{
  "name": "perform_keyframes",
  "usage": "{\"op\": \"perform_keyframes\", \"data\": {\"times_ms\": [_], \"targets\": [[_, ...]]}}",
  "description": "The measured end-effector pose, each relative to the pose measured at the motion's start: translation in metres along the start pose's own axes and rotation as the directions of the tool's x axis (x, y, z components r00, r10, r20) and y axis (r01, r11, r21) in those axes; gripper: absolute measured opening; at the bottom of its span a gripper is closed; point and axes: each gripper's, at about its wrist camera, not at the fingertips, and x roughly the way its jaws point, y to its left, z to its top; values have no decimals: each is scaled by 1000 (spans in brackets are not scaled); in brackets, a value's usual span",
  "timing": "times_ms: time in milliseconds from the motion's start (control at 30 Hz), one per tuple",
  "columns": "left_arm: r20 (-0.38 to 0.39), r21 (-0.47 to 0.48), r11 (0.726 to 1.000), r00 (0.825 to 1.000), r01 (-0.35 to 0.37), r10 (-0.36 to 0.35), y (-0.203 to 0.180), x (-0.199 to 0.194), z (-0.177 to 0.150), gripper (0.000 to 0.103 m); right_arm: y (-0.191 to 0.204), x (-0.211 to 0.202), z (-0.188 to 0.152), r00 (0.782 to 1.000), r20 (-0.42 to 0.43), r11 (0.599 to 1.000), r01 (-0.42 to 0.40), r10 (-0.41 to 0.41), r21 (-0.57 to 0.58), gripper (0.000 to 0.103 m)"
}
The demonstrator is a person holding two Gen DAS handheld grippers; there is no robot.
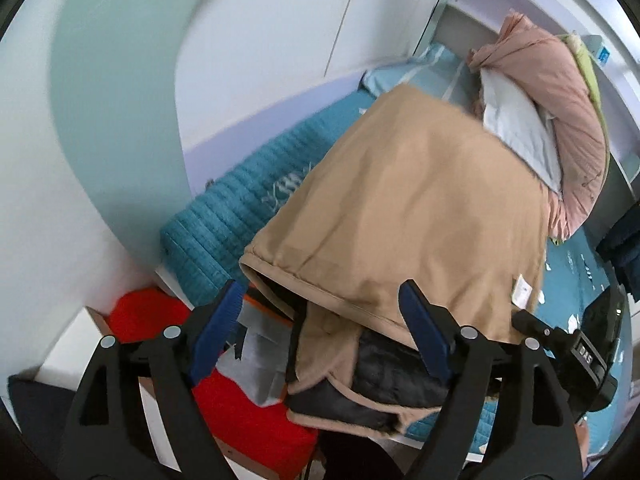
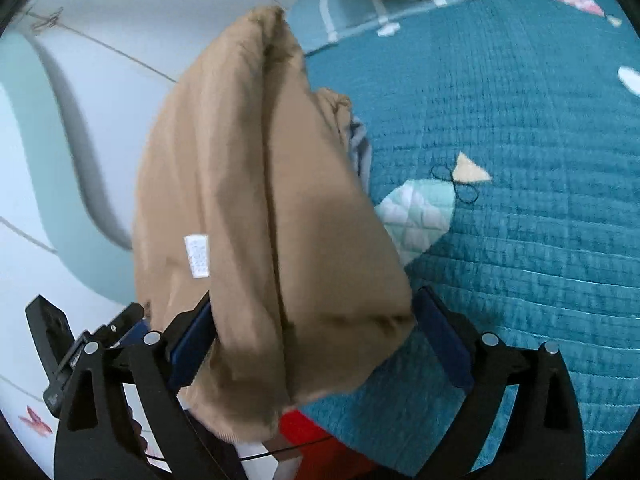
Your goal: Fold large clothes
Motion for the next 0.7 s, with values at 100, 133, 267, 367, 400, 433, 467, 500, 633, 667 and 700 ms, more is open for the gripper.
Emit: {"op": "perform_keyframes", "data": {"times_ms": [100,133,267,367,400,433,467,500,633,667,700], "targets": [[64,60,997,997,-39,35,-20,-35,-9,87,7,-21,-4,1000,-18,998,19,-21,-59,91],[84,83,996,996,-45,38,-28,-48,-13,89,27,-18,-7,999,-16,995,40,-42,-90,91],[168,181,981,985,-68,37,-70,-100,-35,89,58,-76,-29,994,35,968,110,-105,-227,91],[198,219,973,980,-77,33,-98,-130,-52,92,79,-125,-46,986,80,941,161,-143,-296,91],[201,232,970,979,-72,25,-109,-141,-59,92,83,-142,-51,982,98,933,182,-159,-310,91],[205,243,968,979,-65,14,-118,-151,-64,92,88,-156,-52,980,112,929,190,-162,-318,91],[208,254,966,978,-54,1,-127,-158,-69,92,92,-175,-59,976,144,921,202,-163,-332,91],[213,265,963,977,-47,-10,-139,-169,-76,92,95,-193,-66,969,178,910,227,-173,-347,93],[244,325,945,969,-39,-44,-180,-206,-97,93,99,-242,-90,936,286,878,306,-206,-368,95],[263,342,939,963,-46,-49,-192,-217,-103,93,102,-255,-95,927,311,871,323,-212,-370,95],[277,354,934,959,-48,-56,-202,-226,-108,95,104,-270,-103,914,343,865,342,-216,-367,95]]}}
